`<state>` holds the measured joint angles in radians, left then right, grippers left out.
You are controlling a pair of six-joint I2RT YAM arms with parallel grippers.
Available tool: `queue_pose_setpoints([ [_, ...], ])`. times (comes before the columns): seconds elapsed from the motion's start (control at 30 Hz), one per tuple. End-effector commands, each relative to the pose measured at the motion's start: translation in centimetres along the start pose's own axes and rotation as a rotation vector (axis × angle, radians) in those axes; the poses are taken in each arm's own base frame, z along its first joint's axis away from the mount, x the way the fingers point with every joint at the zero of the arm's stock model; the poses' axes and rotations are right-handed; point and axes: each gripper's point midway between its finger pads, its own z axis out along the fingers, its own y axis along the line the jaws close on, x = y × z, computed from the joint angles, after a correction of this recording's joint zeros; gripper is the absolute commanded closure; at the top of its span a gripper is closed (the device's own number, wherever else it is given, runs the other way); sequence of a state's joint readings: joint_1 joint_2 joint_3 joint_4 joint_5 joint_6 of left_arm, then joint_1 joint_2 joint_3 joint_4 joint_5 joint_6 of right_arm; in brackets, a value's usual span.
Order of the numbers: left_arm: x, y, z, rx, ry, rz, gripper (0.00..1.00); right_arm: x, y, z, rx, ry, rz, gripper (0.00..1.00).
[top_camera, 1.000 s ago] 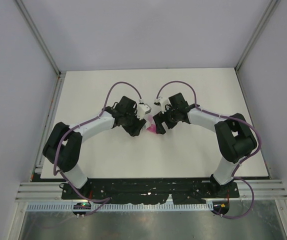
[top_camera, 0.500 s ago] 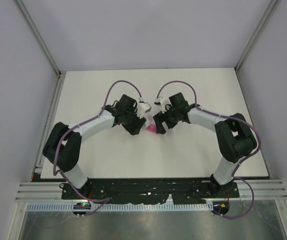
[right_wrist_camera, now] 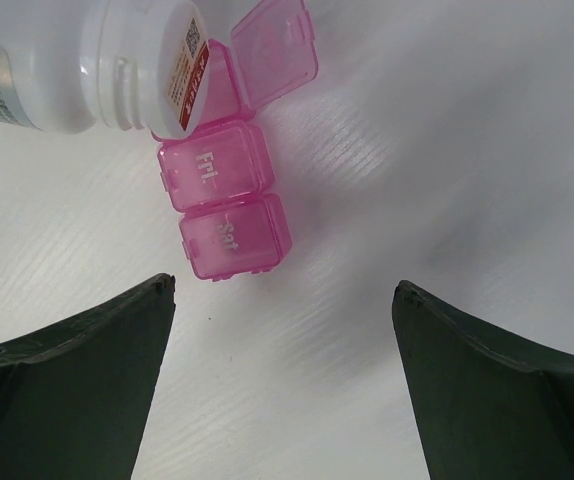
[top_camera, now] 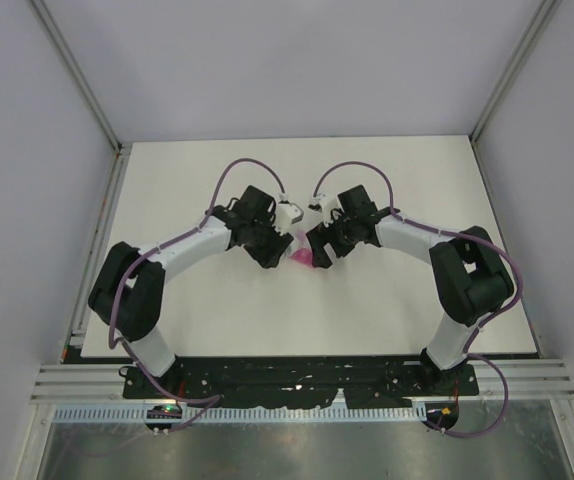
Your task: Sort the pills into containers
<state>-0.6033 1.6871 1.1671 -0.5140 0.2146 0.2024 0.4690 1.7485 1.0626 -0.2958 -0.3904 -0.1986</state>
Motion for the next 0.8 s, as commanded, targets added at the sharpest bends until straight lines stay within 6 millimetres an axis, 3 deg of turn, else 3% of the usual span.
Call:
queue_pose_setpoints([
  [0.0, -1.61, 0.25, -0.58, -0.012, -0.017, 0.031, 1.00, -1.87, -0.07, -0.25, -0.011, -0.041, -0.001, 0.07],
  [0.77, -1.70, 0.30, -0.51, -0.012, 0.034, 0.033, 1.00, -1.89, -0.09, -0.33, -0.013, -0.042, 0.001, 0.06],
])
